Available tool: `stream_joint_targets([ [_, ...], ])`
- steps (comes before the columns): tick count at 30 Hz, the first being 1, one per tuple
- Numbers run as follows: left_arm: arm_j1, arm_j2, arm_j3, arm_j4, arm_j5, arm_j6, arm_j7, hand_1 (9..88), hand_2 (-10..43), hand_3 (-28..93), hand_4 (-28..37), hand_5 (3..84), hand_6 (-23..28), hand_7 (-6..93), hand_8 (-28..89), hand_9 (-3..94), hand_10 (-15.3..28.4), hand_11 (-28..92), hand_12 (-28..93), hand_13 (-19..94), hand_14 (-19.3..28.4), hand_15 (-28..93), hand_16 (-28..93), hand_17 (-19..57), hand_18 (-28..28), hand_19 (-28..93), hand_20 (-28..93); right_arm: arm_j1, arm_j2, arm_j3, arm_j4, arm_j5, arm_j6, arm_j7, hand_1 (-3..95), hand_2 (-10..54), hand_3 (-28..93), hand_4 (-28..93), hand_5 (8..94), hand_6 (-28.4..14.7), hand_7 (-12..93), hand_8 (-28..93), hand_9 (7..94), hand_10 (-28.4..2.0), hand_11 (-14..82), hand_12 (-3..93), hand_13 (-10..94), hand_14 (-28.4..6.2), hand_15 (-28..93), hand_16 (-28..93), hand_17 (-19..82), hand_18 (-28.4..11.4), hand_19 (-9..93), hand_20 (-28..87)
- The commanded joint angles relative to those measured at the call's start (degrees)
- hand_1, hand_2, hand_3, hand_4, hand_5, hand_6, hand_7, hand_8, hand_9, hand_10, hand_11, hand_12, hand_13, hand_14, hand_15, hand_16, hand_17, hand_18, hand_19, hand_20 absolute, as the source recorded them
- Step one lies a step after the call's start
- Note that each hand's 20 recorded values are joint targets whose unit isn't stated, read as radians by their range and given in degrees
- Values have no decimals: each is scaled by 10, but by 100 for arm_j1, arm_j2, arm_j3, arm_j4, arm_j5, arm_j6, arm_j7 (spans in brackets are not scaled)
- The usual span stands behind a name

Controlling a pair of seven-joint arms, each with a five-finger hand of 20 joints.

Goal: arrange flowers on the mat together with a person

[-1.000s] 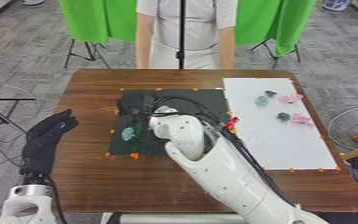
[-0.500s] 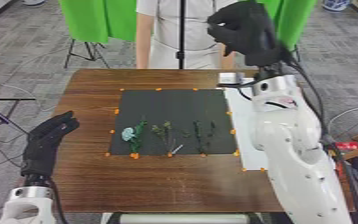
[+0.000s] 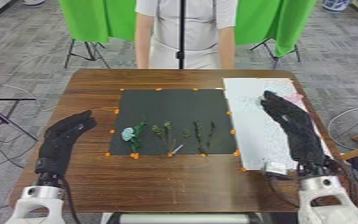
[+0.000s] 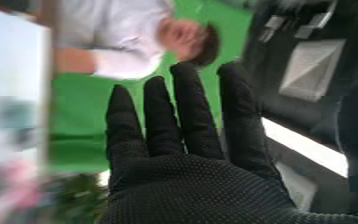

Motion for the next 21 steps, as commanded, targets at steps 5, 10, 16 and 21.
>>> stream_joint_targets([
  [5, 111, -208, -80, -229, 73, -225, -14, 378, -56, 623, -127, 521, 6, 169, -83, 487, 126, 190, 128, 378, 167, 183, 39, 80, 124, 92, 236, -667, -238, 128, -30, 1790, 113, -63, 69, 0, 799, -190, 419, 11, 89, -94, 455, -150, 49, 105, 313, -121, 87, 122, 193, -137, 29, 279],
  [10, 42, -152, -60, -218, 46, -263, -22, 374, -55, 625, -127, 519, 10, 166, -82, 487, 127, 188, 128, 378, 167, 181, 40, 80, 124, 92, 236, -707, -217, -6, -34, 2126, 181, -71, 48, 7, 804, -194, 381, 8, 80, -89, 396, -147, 33, 99, 275, -118, 72, 109, 188, -141, 28, 276],
  [16, 31, -108, -30, -203, -19, -229, 4, 367, -50, 624, -128, 523, 12, 162, -80, 489, 128, 186, 128, 377, 170, 180, 40, 79, 124, 94, 236, -761, -266, -194, -61, 2190, 127, -1, 31, 14, 803, -200, 344, 8, 76, -86, 336, -145, 14, 86, 249, -139, 60, 104, 179, -146, 29, 271],
  [21, 146, -113, -70, -249, -35, -157, -17, 367, -49, 625, -130, 523, 13, 159, -79, 489, 128, 185, 128, 377, 170, 180, 41, 78, 125, 95, 237, -806, -217, -278, -84, 2193, 373, -176, 30, 15, 804, -199, 347, 6, 78, -83, 337, -147, 18, 81, 255, -132, 62, 105, 178, -148, 34, 266],
])
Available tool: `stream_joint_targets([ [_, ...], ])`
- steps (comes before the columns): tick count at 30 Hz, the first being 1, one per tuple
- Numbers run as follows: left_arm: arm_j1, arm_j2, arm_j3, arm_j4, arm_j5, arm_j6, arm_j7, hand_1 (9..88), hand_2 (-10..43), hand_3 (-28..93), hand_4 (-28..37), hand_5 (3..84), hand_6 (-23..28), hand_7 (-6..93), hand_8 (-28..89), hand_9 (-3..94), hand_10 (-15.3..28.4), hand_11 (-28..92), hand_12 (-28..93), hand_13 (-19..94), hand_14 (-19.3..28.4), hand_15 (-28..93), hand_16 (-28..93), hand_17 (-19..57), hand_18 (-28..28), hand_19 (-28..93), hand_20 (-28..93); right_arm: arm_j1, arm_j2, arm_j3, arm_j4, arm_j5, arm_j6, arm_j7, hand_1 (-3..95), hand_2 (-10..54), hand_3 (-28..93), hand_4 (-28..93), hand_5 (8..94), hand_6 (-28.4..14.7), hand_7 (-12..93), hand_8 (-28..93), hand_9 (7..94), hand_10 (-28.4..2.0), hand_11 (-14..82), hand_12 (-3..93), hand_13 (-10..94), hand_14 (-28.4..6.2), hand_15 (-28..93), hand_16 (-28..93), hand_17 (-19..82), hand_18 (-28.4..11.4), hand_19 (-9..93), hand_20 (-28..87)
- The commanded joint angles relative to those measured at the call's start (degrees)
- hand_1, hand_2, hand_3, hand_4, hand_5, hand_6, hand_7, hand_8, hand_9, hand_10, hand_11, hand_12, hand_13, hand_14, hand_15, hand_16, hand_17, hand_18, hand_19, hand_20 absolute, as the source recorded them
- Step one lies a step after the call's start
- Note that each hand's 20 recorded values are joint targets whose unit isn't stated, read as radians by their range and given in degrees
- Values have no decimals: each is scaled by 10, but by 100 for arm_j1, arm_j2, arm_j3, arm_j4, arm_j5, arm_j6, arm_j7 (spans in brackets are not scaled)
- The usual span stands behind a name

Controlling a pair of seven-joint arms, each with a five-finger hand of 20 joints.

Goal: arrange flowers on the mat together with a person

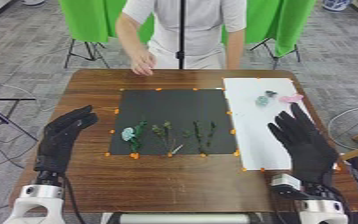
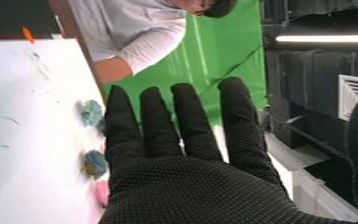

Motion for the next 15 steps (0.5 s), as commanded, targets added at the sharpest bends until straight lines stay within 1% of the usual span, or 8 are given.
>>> stream_joint_targets([
  [1, 139, 5, -7, -56, -78, 99, -29, 367, -48, 625, -130, 523, 13, 159, -78, 490, 127, 185, 128, 377, 170, 180, 42, 78, 125, 95, 237, -163, -14, -181, -95, -42, 404, -274, 30, 15, 805, -199, 350, 6, 80, -83, 335, -147, 18, 80, 255, -129, 62, 105, 179, -148, 34, 266],
  [3, 149, 19, 32, -81, -132, 252, -56, 362, -40, 624, -132, 523, 13, 159, -78, 489, 128, 185, 129, 377, 170, 182, 43, 77, 125, 96, 237, -195, -31, -174, -129, -15, 589, -381, 29, 14, 811, -197, 354, 6, 83, -85, 314, -144, 11, 77, 236, -122, 55, 104, 178, -144, 36, 265],
  [4, 116, 25, 46, -61, -145, 259, -68, 356, -31, 623, -134, 522, 13, 159, -78, 489, 128, 185, 129, 377, 170, 182, 43, 77, 125, 97, 238, -215, -37, -162, -154, 1, 648, -413, 29, 11, 814, -196, 355, 6, 84, -85, 308, -142, 10, 76, 230, -120, 54, 104, 176, -143, 36, 265],
  [6, 127, -62, -15, -55, -114, 131, -89, 347, -21, 625, -139, 522, 14, 157, -78, 489, 128, 185, 129, 377, 170, 184, 43, 76, 125, 99, 239, -230, -31, -142, -160, -5, 651, -415, 29, 9, 818, -197, 357, 7, 87, -87, 303, -141, 10, 76, 226, -121, 54, 108, 174, -141, 38, 265],
  [8, 129, -98, -68, -30, -112, 10, -92, 341, -19, 630, -140, 521, 15, 156, -77, 488, 128, 186, 130, 376, 171, 185, 43, 76, 126, 101, 239, -239, -9, -155, -153, 2, 620, -394, 30, 7, 822, -197, 360, 6, 90, -88, 304, -140, 12, 76, 228, -125, 56, 112, 173, -141, 39, 265],
  [10, 136, -96, -71, -25, -200, 9, -76, 332, -21, 638, -140, 520, 17, 153, -76, 487, 129, 185, 131, 376, 171, 186, 44, 76, 126, 102, 239, -241, -13, -225, -139, -56, 724, -394, 30, 7, 824, -198, 362, 6, 91, -88, 307, -139, 13, 77, 231, -127, 58, 115, 172, -141, 41, 266],
  [12, 109, -125, -65, -9, -232, -10, -89, 323, -21, 644, -141, 517, 17, 151, -75, 485, 129, 186, 133, 374, 173, 187, 44, 75, 127, 103, 239, -240, -60, -273, -125, 6, 669, -374, 31, 7, 824, -198, 369, 4, 94, -88, 307, -139, 13, 77, 227, -128, 57, 117, 172, -141, 42, 267],
  [15, 94, -129, -62, -3, -211, -57, -90, 314, -20, 650, -144, 514, 18, 147, -73, 483, 128, 187, 135, 373, 173, 188, 44, 74, 128, 105, 240, -209, -69, -347, -95, -100, 594, -357, 33, 7, 825, -198, 375, 4, 95, -88, 306, -140, 13, 78, 222, -128, 54, 120, 170, -141, 43, 267],
])
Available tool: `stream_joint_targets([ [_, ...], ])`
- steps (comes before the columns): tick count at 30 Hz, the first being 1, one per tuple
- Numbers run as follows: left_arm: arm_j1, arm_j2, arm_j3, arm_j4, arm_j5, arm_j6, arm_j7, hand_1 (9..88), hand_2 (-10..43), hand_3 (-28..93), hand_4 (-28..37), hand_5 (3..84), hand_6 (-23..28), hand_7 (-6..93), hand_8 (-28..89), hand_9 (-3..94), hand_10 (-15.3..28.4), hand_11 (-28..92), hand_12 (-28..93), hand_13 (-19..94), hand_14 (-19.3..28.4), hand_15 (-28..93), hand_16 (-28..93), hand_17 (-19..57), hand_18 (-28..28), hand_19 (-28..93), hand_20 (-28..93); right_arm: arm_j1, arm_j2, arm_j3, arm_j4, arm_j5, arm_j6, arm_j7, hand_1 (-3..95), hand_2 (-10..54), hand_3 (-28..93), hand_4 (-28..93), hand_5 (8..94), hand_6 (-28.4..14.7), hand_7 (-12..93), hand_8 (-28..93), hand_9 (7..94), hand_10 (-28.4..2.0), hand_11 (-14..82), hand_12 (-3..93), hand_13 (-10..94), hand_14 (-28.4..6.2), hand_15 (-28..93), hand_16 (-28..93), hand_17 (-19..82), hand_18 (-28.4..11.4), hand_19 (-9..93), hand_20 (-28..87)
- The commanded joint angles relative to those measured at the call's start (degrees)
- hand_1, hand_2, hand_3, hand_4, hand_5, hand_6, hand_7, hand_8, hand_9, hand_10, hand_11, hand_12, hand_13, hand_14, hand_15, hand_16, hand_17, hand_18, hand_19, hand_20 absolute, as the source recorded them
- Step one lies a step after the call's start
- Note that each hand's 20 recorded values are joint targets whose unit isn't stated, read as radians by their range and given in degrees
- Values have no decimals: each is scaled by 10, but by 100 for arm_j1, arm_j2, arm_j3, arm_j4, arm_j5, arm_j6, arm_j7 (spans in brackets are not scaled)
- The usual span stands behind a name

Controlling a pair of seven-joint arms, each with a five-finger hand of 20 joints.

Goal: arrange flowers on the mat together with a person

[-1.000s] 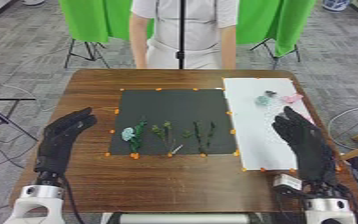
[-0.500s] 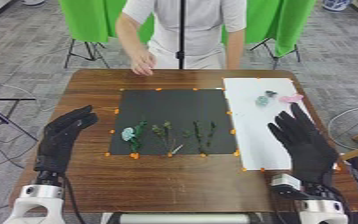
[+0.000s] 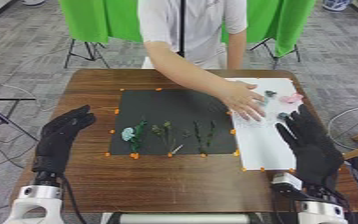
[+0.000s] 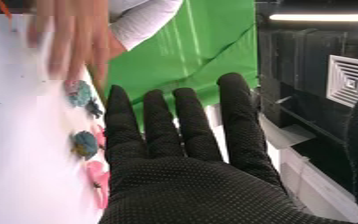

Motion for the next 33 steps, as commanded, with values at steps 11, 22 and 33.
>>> stream_joint_targets([
  [11, 65, -23, -40, 37, -166, -23, -16, 311, -14, 652, -153, 513, 18, 145, -70, 481, 128, 187, 140, 371, 175, 187, 45, 74, 128, 102, 237, -57, -11, -163, -20, -115, -72, 42, 39, 8, 825, -196, 378, 3, 98, -89, 309, -140, 14, 81, 230, -128, 49, 140, 168, -140, 45, 266],
  [22, 65, 57, -40, 52, -248, 92, 22, 310, -10, 651, -152, 513, 17, 149, -70, 481, 128, 189, 142, 372, 174, 189, 44, 74, 128, 102, 237, -36, 31, -161, -5, -168, -70, 86, 43, 9, 825, -197, 396, -1, 100, -88, 322, -140, 18, 84, 242, -130, 51, 149, 169, -141, 47, 266],
  [33, 79, 63, -46, 38, -296, 136, 59, 308, -10, 652, -153, 511, 19, 152, -69, 482, 128, 191, 142, 371, 175, 190, 44, 74, 128, 103, 237, -13, 41, -163, 15, -196, -98, 82, 46, 14, 821, -196, 410, -3, 101, -88, 330, -143, 21, 85, 247, -126, 51, 152, 173, -136, 45, 264],
])
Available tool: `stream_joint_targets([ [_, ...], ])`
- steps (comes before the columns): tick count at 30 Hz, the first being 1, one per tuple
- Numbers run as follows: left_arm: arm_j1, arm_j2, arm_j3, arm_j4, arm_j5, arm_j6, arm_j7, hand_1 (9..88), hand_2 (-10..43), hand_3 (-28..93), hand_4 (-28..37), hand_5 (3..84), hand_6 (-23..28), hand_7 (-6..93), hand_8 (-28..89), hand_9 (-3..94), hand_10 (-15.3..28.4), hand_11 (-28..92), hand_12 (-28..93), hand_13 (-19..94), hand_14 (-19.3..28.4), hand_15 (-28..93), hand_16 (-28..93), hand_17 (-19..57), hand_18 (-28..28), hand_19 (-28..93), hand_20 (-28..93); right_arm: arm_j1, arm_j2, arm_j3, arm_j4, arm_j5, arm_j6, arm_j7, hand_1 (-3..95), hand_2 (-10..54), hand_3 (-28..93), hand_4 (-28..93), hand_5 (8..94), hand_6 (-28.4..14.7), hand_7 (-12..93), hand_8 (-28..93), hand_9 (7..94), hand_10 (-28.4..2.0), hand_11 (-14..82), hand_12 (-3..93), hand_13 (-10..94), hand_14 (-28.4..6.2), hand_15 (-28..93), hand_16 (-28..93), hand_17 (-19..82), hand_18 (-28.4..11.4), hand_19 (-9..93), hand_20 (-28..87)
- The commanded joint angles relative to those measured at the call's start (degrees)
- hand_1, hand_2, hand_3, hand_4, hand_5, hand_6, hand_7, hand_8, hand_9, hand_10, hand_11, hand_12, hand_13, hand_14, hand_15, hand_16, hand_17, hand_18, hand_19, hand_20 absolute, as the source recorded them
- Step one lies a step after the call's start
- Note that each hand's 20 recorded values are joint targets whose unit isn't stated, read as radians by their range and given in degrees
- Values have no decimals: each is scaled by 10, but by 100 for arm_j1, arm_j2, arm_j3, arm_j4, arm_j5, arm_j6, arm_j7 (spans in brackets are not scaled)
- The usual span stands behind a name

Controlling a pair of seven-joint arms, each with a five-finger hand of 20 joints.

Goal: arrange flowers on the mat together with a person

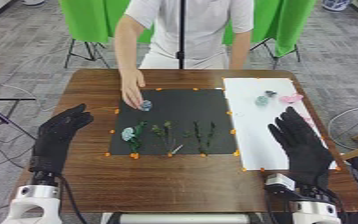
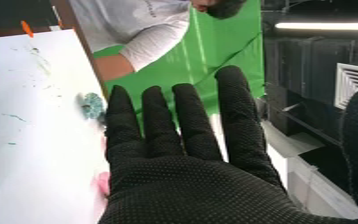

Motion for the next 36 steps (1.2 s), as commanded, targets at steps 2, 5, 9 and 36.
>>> stream_joint_targets([
  [2, 66, -67, -33, 21, -36, 27, -4, 307, -11, 653, -153, 511, 19, 152, -69, 481, 128, 192, 142, 371, 175, 191, 45, 74, 129, 103, 237, -28, 19, 4, 6, -79, -37, -3, 46, 14, 821, -196, 413, -4, 101, -88, 334, -145, 22, 86, 249, -124, 51, 152, 176, -132, 43, 264],
  [5, 20, -57, -4, 25, -13, -11, -38, 307, -10, 653, -154, 512, 20, 152, -70, 482, 129, 192, 142, 371, 175, 191, 45, 73, 129, 103, 237, -35, 34, 10, -4, -74, -42, 36, 47, 15, 820, -196, 421, -5, 102, -88, 340, -145, 24, 86, 252, -125, 52, 151, 177, -131, 40, 265],
  [9, 31, -95, -38, 5, 13, -38, -17, 307, -10, 653, -154, 512, 21, 151, -69, 482, 129, 192, 143, 371, 175, 191, 45, 73, 129, 101, 235, -11, 51, 19, 4, -92, -87, 75, 48, 16, 818, -195, 427, -6, 102, -87, 348, -148, 26, 87, 258, -127, 56, 151, 178, -132, 39, 268],
  [36, -21, -71, -34, 49, -4, 20, -48, 306, -10, 653, -155, 510, 22, 154, -70, 481, 129, 193, 143, 370, 175, 190, 45, 71, 129, 99, 234, 55, 150, 345, 30, -631, -129, 8, 98, -29, 815, -188, 443, -8, 110, -88, 371, -150, 35, 104, 287, -126, 75, 148, 193, -131, 50, 283],
])
